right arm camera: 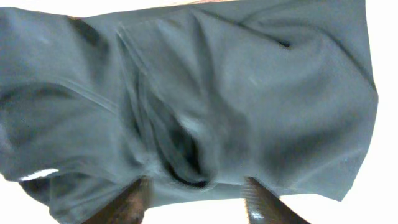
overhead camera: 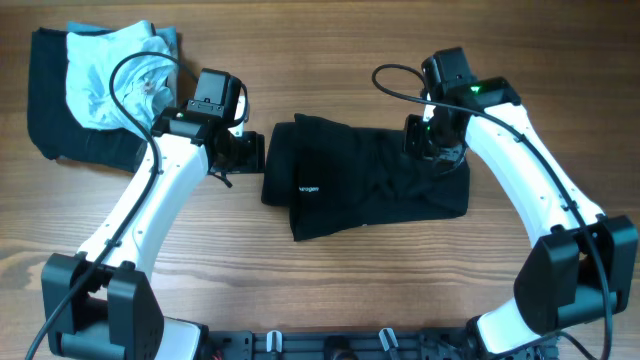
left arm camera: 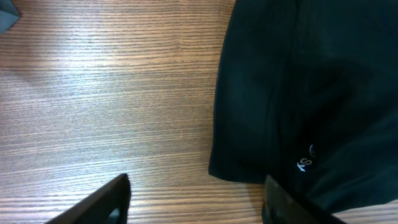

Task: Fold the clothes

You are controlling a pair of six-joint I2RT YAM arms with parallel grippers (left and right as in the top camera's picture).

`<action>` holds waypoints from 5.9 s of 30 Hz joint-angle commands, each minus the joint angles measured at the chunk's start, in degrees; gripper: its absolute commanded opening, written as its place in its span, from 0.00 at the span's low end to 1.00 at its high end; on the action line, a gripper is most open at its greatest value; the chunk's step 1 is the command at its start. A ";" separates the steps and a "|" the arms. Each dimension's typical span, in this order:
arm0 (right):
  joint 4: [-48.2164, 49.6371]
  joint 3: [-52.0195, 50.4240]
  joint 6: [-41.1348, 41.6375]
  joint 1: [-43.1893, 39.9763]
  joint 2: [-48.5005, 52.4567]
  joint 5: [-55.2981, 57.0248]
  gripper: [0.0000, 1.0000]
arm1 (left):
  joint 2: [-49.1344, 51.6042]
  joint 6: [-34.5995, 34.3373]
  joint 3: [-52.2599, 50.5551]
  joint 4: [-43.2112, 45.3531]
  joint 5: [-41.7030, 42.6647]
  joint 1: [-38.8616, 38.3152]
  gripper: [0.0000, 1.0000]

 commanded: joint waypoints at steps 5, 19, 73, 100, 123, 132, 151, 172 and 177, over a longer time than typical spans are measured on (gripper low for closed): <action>0.17 -0.20 -2.34 -0.46 0.31 2.43 0.64 | 1.01 -0.07 -0.46 0.28 -0.96 0.07 0.88; 9.46 -7.93 -21.46 1.55 4.39 -11.82 0.55 | 5.01 -0.11 -0.46 0.85 1.20 0.07 0.87; 4.46 -8.61 -8.79 -5.68 -6.82 -5.11 0.83 | 22.16 1.62 3.98 1.42 22.86 -2.82 0.04; 5.46 -8.61 -7.76 -5.79 -6.82 -4.90 0.85 | 15.28 -5.11 19.50 -5.57 9.05 -26.77 0.04; 5.05 -8.63 -13.35 -5.73 -6.82 -9.29 0.86 | 18.21 -6.58 19.63 -4.96 12.61 -22.88 0.73; 10.82 -8.74 -21.90 -1.77 -6.75 -22.53 0.89 | 13.09 -5.90 19.63 -5.46 12.81 -13.16 0.88; 7.52 -13.25 0.42 -0.48 -1.92 6.54 0.06 | 17.62 -4.42 19.15 -7.82 12.59 -11.21 0.85; 9.57 -12.35 -31.34 -4.66 -7.45 -33.18 0.04 | 17.97 -0.57 12.00 -6.49 17.05 -13.77 0.16; 15.89 -15.67 -21.18 -2.93 -4.74 -22.56 0.04 | 17.97 -0.55 11.87 -8.11 22.84 -14.14 0.38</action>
